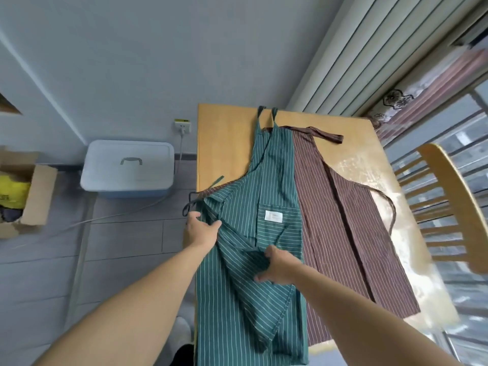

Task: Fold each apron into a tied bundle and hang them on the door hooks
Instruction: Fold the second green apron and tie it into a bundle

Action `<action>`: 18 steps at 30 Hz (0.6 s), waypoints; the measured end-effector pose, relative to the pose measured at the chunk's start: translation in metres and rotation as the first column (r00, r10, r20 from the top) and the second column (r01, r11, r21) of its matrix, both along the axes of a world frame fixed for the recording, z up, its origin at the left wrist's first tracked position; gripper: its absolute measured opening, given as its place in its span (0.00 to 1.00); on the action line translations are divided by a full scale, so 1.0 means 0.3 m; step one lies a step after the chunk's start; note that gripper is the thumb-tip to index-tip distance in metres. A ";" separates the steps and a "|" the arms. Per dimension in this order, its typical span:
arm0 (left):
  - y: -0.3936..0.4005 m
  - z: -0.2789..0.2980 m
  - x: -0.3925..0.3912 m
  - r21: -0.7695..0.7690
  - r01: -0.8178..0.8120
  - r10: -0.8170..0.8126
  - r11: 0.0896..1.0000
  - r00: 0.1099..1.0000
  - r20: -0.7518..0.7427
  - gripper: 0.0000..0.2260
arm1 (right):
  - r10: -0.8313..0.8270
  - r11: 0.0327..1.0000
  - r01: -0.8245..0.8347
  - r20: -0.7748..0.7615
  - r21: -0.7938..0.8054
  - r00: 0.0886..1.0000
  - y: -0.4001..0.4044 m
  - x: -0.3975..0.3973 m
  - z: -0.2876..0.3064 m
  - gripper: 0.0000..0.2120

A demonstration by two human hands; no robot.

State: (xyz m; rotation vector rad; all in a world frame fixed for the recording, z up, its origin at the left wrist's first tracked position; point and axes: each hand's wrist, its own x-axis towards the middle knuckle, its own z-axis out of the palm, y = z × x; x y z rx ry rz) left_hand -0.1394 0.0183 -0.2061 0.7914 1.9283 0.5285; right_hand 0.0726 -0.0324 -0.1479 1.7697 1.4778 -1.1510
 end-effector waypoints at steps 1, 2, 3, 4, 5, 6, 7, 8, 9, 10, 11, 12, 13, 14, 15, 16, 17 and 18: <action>0.021 0.003 0.001 0.045 0.019 -0.016 0.999 0.997 -0.071 0.30 | 0.035 0.999 -0.035 0.010 -0.006 0.999 -0.031 0.002 -0.005 0.29; 0.044 0.001 -0.005 0.094 0.070 -0.055 0.993 0.986 -0.155 0.31 | 0.064 0.998 -0.064 0.014 0.003 0.998 -0.057 -0.002 -0.009 0.30; 0.064 0.003 -0.008 0.131 0.156 -0.123 0.979 0.965 -0.232 0.32 | 0.048 0.999 -0.048 -0.008 0.017 0.999 -0.077 -0.010 0.002 0.32; 0.084 0.011 -0.006 0.151 0.262 -0.208 0.953 0.931 -0.301 0.33 | 0.009 1.000 -0.008 -0.040 0.029 0.999 -0.096 -0.014 0.018 0.35; 0.106 0.020 -0.007 0.153 0.361 -0.292 0.920 0.891 -0.348 0.33 | 0.017 0.999 -0.014 -0.061 0.039 0.998 -0.108 -0.021 0.045 0.38; 0.127 0.025 -0.006 0.135 0.442 -0.369 0.887 0.853 -0.369 0.32 | 0.053 0.998 -0.050 -0.071 0.043 0.996 -0.121 -0.035 0.080 0.37; 0.147 0.033 0.000 0.117 0.509 -0.441 0.853 0.821 -0.363 0.28 | 0.114 0.993 -0.113 -0.079 0.017 0.990 -0.133 -0.048 0.121 0.33; 0.163 0.044 0.010 0.076 0.571 -0.518 0.818 0.787 -0.337 0.21 | 0.186 0.981 -0.189 -0.075 -0.034 0.980 -0.143 -0.060 0.163 0.28; 0.171 0.054 0.022 0.045 0.620 -0.582 0.783 0.756 -0.301 0.15 | 0.261 0.959 -0.266 -0.061 -0.097 0.964 -0.153 -0.076 0.207 0.24; 0.175 0.058 0.044 0.042 0.642 -0.612 0.765 0.746 -0.263 0.13 | 0.328 0.930 -0.331 -0.045 -0.157 0.944 -0.163 -0.093 0.253 0.22; 0.169 0.072 0.068 0.048 0.636 -0.612 0.770 0.757 -0.228 0.14 | 0.397 0.896 -0.395 -0.033 -0.202 0.917 -0.174 -0.116 0.291 0.20; 0.162 0.084 0.091 0.060 0.593 -0.576 0.803 0.797 -0.180 0.15 | 0.456 0.865 -0.449 -0.027 -0.225 0.890 -0.187 -0.142 0.321 0.19; 0.155 0.094 0.114 0.066 0.521 -0.512 0.851 0.852 -0.110 0.17 | 0.501 0.838 -0.493 -0.027 -0.234 0.865 -0.198 -0.169 0.348 0.18; 0.146 0.093 0.129 0.047 0.418 -0.418 0.907 0.908 -0.006 0.18 | 0.532 0.817 -0.526 -0.042 -0.236 0.846 -0.209 -0.199 0.364 0.18; 0.138 0.096 0.138 0.005 0.307 -0.305 0.952 0.946 0.112 0.18 | 0.544 0.807 -0.544 -0.071 -0.231 0.836 -0.216 -0.230 0.364 0.17; 0.131 0.086 0.135 -0.063 0.206 -0.189 0.977 0.959 0.210 0.19 | 0.533 0.809 -0.543 -0.110 -0.225 0.839 -0.226 -0.258 0.350 0.17; 0.123 0.077 0.121 -0.121 0.130 -0.092 0.984 0.955 0.281 0.19 | 0.507 0.812 -0.529 -0.153 -0.247 0.848 -0.234 -0.278 0.325 0.16; 0.114 0.073 0.098 -0.170 0.077 -0.018 0.982 0.946 0.323 0.20 | 0.471 0.816 -0.506 -0.186 -0.280 0.862 -0.236 -0.296 0.297 0.17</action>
